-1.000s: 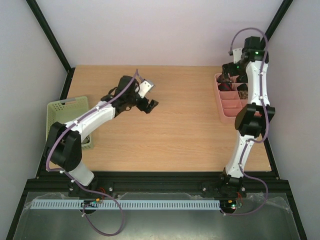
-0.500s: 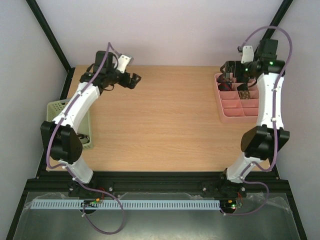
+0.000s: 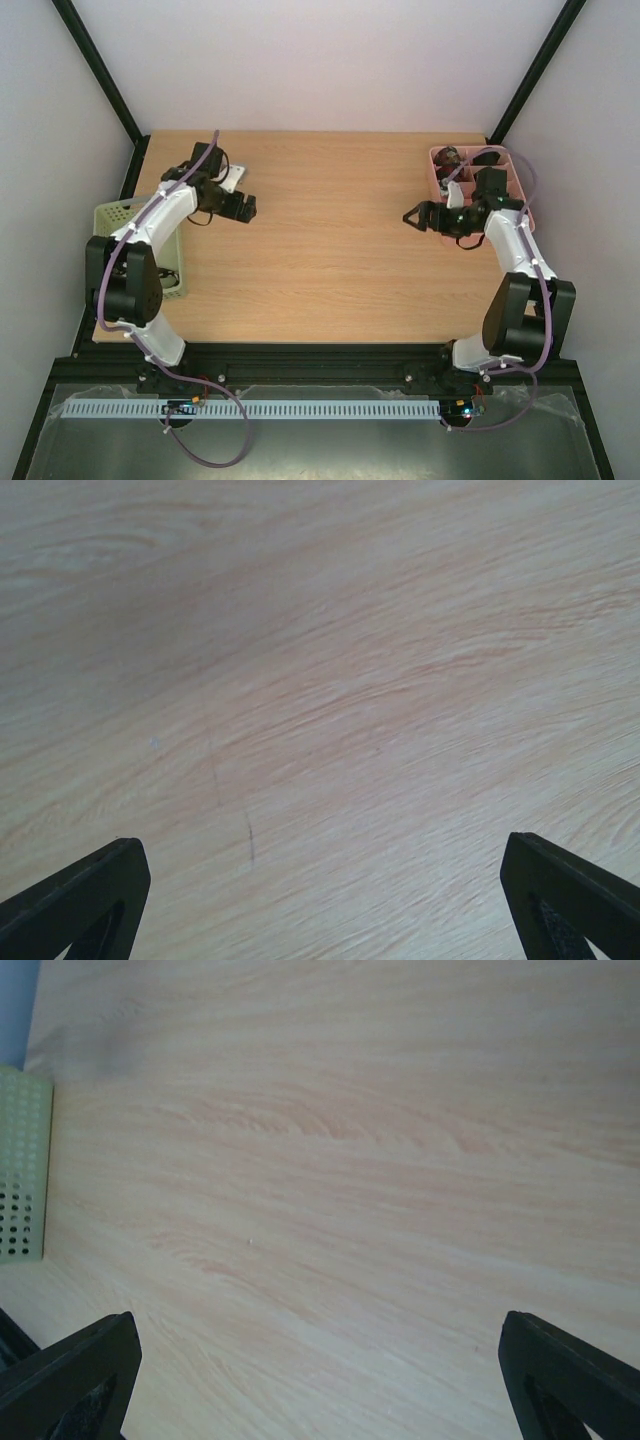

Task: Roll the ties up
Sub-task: Reset both arms

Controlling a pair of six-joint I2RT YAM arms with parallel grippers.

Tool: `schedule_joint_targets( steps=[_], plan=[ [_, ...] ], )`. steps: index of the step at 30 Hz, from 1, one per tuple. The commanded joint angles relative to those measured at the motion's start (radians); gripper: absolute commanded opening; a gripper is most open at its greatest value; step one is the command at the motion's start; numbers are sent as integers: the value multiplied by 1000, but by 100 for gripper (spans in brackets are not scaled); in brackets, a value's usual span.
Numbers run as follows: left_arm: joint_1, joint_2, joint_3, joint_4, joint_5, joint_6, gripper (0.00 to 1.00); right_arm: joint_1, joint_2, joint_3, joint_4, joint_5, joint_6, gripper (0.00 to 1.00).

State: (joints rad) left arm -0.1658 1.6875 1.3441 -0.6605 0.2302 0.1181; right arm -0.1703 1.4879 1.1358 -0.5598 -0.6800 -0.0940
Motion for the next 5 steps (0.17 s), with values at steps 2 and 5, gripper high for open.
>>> schedule_joint_targets(
  steps=[2,5],
  plan=[
    [-14,-67,-20,-11,-55,-64,99,14,-78,-105,13,16,-41,99],
    [-14,-80,-36,38,-13,-133,99,14,-81,-112,-10,77,-80,99]
  ],
)
